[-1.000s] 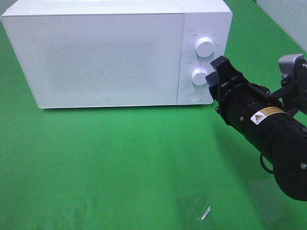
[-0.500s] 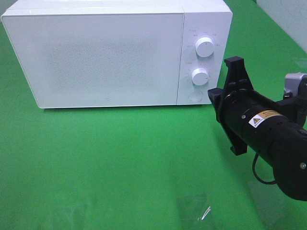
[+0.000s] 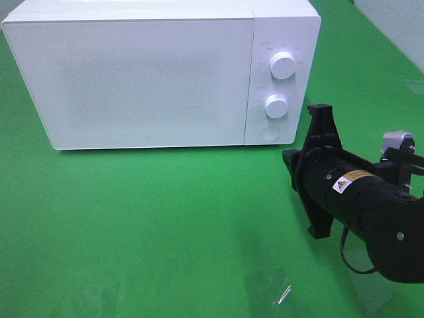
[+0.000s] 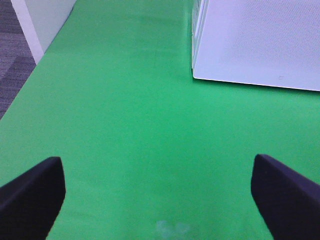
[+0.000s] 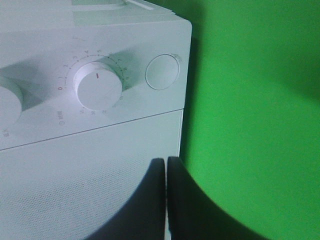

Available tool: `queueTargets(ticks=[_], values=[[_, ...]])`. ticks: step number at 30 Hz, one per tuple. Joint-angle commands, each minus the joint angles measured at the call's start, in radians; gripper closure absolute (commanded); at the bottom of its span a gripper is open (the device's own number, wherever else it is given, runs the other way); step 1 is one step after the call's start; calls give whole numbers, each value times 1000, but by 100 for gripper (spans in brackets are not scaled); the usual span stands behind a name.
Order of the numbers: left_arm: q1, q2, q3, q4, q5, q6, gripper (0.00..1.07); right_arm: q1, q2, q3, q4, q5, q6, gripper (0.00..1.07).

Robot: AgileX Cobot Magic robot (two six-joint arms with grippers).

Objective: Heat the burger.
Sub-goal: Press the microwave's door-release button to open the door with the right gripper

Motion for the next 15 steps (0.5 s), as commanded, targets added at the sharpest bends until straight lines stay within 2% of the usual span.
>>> queueTargets(ticks=[1,5,15], values=[[2,-4,1,-2,-14,0,11,-19,3,-13,-21,-2,2,107],[2,-4,1,-2,-14,0,11,-67,3,-33,-62,6,-12,107],[2,-4,1,-2,-14,0,11,-90,80,-97,-93,6,15,107]])
